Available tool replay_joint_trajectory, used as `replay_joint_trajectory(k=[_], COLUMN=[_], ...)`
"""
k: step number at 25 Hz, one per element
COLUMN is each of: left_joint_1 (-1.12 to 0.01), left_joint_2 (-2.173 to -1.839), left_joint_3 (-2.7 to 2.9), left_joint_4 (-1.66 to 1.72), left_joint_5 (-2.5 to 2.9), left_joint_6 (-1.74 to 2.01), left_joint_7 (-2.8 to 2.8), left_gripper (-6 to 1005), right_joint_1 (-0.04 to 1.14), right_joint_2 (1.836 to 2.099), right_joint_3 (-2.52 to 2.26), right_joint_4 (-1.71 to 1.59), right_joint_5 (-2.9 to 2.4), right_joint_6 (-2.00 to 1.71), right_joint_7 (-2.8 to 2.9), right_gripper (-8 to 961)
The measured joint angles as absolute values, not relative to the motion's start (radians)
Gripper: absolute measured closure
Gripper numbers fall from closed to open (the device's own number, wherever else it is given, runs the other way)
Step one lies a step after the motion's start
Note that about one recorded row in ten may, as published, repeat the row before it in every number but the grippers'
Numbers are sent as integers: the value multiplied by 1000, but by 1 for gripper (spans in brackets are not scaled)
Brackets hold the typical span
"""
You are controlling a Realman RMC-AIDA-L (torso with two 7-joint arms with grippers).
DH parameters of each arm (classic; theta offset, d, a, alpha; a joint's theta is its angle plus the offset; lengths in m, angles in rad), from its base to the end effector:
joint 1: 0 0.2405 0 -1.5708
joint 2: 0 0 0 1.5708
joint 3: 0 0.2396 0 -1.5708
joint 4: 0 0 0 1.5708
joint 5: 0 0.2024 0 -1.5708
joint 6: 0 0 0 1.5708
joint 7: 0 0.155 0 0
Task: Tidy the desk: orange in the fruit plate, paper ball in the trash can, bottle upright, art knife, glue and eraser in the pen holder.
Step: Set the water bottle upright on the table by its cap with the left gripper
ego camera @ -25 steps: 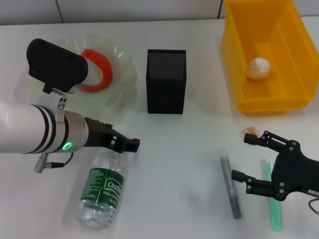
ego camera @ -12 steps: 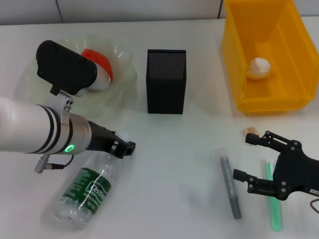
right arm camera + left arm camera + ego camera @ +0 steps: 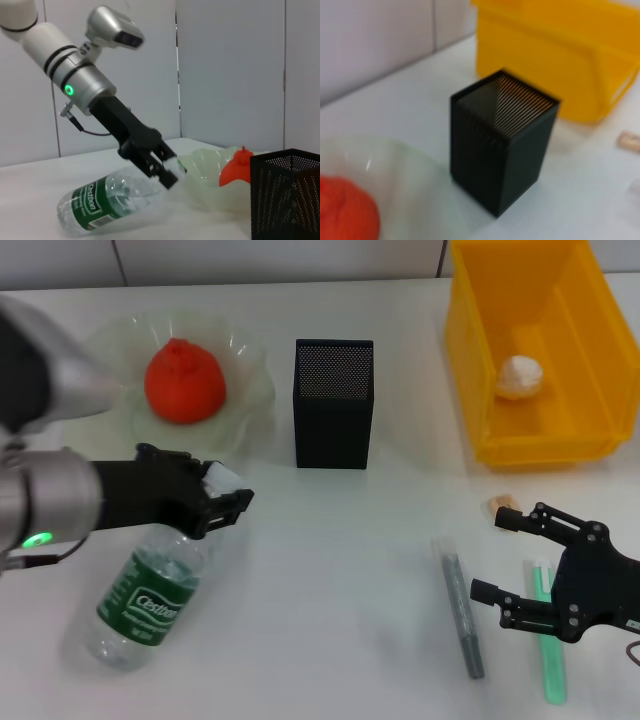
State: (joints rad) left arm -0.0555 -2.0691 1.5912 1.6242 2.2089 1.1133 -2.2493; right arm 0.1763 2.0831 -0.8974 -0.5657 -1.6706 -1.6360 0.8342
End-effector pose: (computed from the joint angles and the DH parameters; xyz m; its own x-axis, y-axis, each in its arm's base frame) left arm -0.1989 0.2840 -0.0097 0.8673 0.4677 0.1706 0.4923 -0.7550 -0.4331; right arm 0.2919 0.2210 -0.0165 0.7977 -0.0888 -0.5965 -0.3310 -0.8912 -0.3100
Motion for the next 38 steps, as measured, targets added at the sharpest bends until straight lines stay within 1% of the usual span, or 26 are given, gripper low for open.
replay_joint_trajectory(k=[3, 6, 11, 16, 22, 38], left_joint_1=[-13, 6, -12, -50, -77, -90], left_joint_2=[-2069, -2069, -2069, -2069, -2070, -2071], left_joint_3=[1495, 1404, 1230, 1104, 1029, 989], left_joint_4=[1572, 1491, 1305, 1149, 1063, 1039], left_joint_5=[2027, 1865, 1662, 1587, 1579, 1547], left_joint_6=[1155, 1221, 1371, 1487, 1547, 1572], left_joint_7=[-2015, -1815, -1582, -1411, -1306, -1263], left_gripper=[536, 538, 541, 544, 549, 550], right_joint_1=[178, 181, 186, 191, 197, 198], right_joint_2=[2083, 2083, 2083, 2084, 2085, 2085], right_joint_3=[-898, -897, -898, -899, -899, -899], right_joint_4=[-567, -570, -580, -588, -594, -600], right_joint_5=[-1671, -1670, -1670, -1670, -1670, -1670], right_joint_6=[-1643, -1649, -1662, -1674, -1686, -1686], right_joint_7=[847, 862, 877, 888, 905, 913], right_gripper=[112, 112, 111, 111, 112, 113])
